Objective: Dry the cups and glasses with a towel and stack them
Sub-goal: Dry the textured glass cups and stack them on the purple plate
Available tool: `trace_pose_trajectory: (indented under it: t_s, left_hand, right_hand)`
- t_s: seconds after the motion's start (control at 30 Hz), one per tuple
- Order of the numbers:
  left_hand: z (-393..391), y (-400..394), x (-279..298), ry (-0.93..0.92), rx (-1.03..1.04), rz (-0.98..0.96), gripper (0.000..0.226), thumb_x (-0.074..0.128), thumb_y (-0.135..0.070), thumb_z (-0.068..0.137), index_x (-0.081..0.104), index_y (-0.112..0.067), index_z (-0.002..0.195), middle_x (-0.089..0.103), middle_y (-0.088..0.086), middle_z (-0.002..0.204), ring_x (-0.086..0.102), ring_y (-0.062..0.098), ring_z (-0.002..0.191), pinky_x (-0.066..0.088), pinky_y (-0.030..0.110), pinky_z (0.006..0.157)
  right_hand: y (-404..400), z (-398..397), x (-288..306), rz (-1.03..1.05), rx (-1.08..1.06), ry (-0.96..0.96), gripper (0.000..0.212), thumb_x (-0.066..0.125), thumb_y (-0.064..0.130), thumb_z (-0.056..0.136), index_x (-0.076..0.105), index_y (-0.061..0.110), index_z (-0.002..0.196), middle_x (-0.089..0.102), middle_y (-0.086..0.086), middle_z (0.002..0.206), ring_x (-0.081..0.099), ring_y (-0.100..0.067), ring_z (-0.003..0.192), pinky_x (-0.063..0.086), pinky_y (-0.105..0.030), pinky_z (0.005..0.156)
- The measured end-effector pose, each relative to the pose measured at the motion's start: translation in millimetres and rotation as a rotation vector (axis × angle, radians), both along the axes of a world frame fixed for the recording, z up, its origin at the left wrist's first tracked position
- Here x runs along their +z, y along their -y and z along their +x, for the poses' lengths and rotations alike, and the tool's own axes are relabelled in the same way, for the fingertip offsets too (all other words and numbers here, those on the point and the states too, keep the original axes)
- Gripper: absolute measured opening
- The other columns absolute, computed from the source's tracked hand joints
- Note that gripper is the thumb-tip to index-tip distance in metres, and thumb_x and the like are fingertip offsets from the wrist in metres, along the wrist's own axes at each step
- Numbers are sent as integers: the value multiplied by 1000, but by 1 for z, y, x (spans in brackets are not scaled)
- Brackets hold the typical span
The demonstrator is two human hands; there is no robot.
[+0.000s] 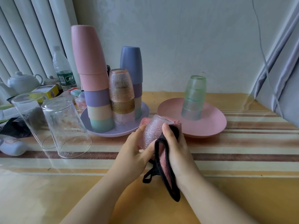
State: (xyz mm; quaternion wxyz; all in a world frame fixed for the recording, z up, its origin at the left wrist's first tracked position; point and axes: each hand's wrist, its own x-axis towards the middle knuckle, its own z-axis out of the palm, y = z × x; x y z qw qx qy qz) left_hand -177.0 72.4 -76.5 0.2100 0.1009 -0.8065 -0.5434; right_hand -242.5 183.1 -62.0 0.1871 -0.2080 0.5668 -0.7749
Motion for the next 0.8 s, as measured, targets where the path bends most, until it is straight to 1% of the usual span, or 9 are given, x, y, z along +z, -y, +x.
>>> trace_pose_trajectory:
  t_s: [0.1, 0.2, 0.33, 0.47, 0.53, 0.6, 0.67, 0.73, 0.8]
  left_hand:
    - [3, -1, 4, 8, -93, 83, 68, 53, -67, 84, 51, -23, 135, 64, -11, 126, 56, 4, 120, 43, 34, 105]
    - [6, -2, 6, 59, -154, 236, 70, 48, -73, 82, 61, -16, 121, 68, 3, 116, 58, 10, 116, 41, 44, 106]
    - [8, -7, 12, 72, -243, 480, 52, 44, -63, 92, 68, -24, 116, 68, 5, 120, 60, 20, 119, 39, 46, 109]
    - [4, -5, 14, 53, -257, 666, 51, 43, -60, 90, 70, -25, 115, 67, 12, 123, 60, 28, 120, 37, 52, 110]
    - [1, -4, 14, 47, -169, 711, 57, 51, -60, 87, 61, -18, 125, 68, 13, 120, 64, 29, 113, 43, 51, 105]
    - [-1, -4, 12, -5, -9, 604, 45, 57, -54, 88, 61, -18, 114, 72, 8, 105, 70, 24, 96, 55, 42, 86]
    - [-2, -4, 7, -67, 167, 333, 24, 52, -43, 95, 61, -22, 100, 68, 6, 89, 67, 27, 82, 58, 41, 75]
    - [-1, -1, 0, -123, 239, 127, 21, 48, -38, 95, 64, -25, 100, 70, 2, 85, 65, 29, 80, 57, 47, 76]
    - [0, -2, 2, -124, 264, 28, 26, 45, -35, 96, 68, -27, 105, 72, -9, 91, 66, 14, 89, 53, 37, 83]
  right_hand:
    - [-6, -9, 5, 48, -35, 7, 49, 54, 65, 65, 62, 29, 98, 71, 9, 84, 68, -5, 82, 51, -28, 78]
    - [-10, -17, 10, 85, 52, 97, 78, 59, 83, 57, 63, 29, 113, 71, 1, 107, 66, -16, 102, 48, -42, 97]
    - [-17, -20, 15, 65, 96, 201, 26, 41, 53, 93, 58, 35, 98, 64, 2, 117, 64, -5, 89, 49, -21, 81]
    - [-11, -8, 20, -81, 269, 453, 78, 48, 65, 62, 59, 17, 122, 69, -13, 114, 66, -25, 102, 51, -41, 87]
    - [-3, -11, 12, -29, 131, 380, 77, 54, 70, 66, 58, 18, 122, 69, -8, 114, 62, -27, 111, 44, -44, 100]
    - [-2, -15, 7, 44, -6, 219, 61, 58, 74, 70, 63, 25, 107, 70, 0, 103, 64, -22, 104, 46, -42, 98]
    - [-4, -18, 5, 63, -115, 134, 37, 56, 65, 79, 61, 29, 88, 66, 8, 79, 62, -10, 80, 50, -29, 81]
    - [-5, -17, 7, 63, -164, 66, 31, 53, 55, 80, 59, 25, 79, 57, 13, 58, 55, -6, 63, 43, -23, 63]
    - [-5, -16, 6, 71, -181, 42, 32, 55, 51, 81, 59, 20, 76, 54, 15, 50, 53, -6, 57, 41, -22, 58]
